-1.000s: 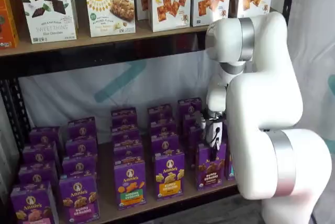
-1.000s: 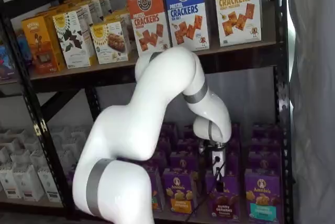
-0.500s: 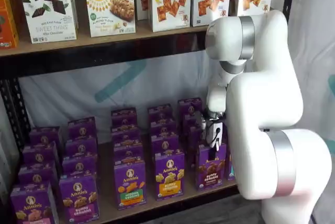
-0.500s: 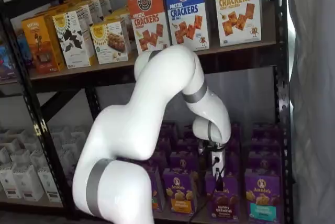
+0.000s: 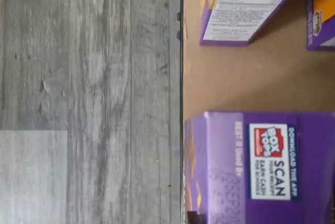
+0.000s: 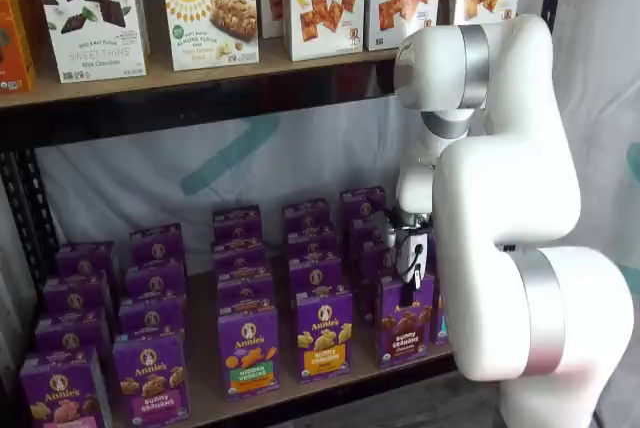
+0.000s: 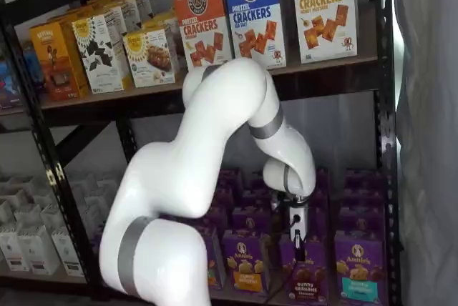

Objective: Pick up the purple box with a brown patch in the center, on the bottom shelf, the fifth box from the left

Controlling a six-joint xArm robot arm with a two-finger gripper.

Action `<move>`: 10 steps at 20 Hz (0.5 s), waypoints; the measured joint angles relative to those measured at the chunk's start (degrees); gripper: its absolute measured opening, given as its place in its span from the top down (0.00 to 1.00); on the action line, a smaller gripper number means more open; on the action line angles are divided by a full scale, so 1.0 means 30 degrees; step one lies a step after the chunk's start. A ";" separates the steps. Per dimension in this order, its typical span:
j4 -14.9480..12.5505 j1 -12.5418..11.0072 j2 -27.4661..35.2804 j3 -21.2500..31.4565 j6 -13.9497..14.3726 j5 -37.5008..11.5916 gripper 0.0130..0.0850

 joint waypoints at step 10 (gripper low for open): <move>0.0491 0.0362 -0.1751 0.2662 -0.0149 -0.0597 0.72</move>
